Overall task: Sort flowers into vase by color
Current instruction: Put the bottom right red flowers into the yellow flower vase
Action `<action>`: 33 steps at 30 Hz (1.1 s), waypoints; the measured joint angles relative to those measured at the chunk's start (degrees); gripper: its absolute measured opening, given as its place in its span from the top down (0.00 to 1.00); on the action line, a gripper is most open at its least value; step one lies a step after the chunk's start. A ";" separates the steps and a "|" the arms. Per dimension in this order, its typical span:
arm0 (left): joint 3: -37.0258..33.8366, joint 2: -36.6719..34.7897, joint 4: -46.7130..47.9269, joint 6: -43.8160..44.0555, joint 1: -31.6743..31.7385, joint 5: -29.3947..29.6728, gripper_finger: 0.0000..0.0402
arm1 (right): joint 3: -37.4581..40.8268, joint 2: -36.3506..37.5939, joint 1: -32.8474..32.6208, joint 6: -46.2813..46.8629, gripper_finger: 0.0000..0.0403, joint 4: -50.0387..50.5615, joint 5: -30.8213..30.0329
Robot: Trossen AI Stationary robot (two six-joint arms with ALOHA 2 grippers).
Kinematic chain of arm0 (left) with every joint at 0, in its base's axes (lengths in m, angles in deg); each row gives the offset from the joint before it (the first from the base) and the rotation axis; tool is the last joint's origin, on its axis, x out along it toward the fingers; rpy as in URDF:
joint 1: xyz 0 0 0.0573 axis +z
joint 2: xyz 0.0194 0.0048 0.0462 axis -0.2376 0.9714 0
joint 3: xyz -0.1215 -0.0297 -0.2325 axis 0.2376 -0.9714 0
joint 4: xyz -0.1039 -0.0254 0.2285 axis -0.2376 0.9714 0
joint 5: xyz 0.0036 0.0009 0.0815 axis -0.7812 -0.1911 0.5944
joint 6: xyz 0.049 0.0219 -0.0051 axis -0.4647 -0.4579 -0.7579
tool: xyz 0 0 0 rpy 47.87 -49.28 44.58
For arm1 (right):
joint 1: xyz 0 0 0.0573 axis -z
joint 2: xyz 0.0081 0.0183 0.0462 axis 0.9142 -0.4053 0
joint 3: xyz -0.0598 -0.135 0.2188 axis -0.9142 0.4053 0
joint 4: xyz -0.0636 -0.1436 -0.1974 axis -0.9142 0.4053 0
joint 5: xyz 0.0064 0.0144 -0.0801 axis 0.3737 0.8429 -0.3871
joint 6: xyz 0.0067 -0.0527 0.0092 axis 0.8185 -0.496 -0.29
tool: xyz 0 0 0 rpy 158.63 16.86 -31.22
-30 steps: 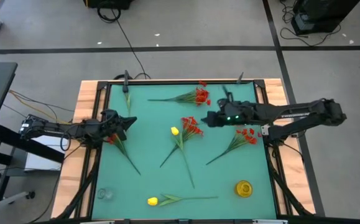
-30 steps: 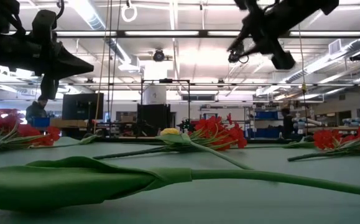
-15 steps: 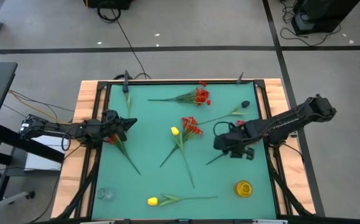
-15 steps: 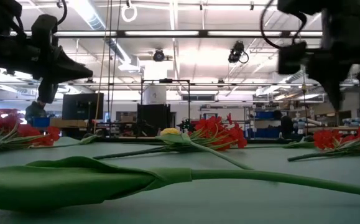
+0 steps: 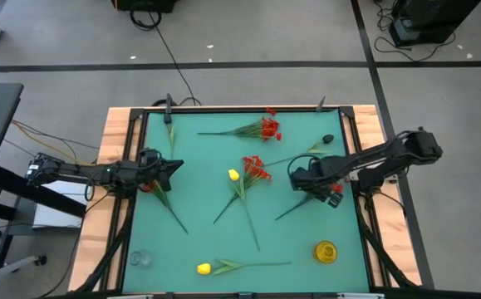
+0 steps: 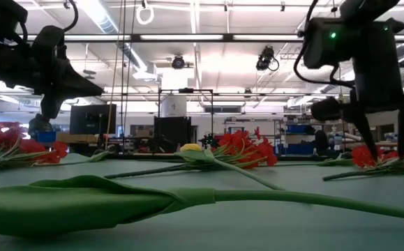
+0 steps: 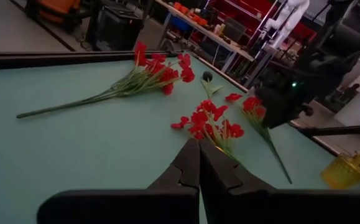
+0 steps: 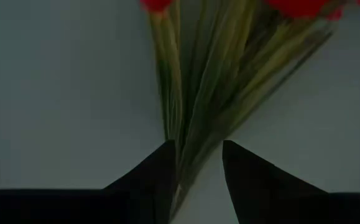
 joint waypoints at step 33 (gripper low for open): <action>0.10 0.00 -8.67 -5.04 -0.02 -6.64 0.69 | -3.12 9.34 -3.03 -28.52 0.98 -11.84 -27.12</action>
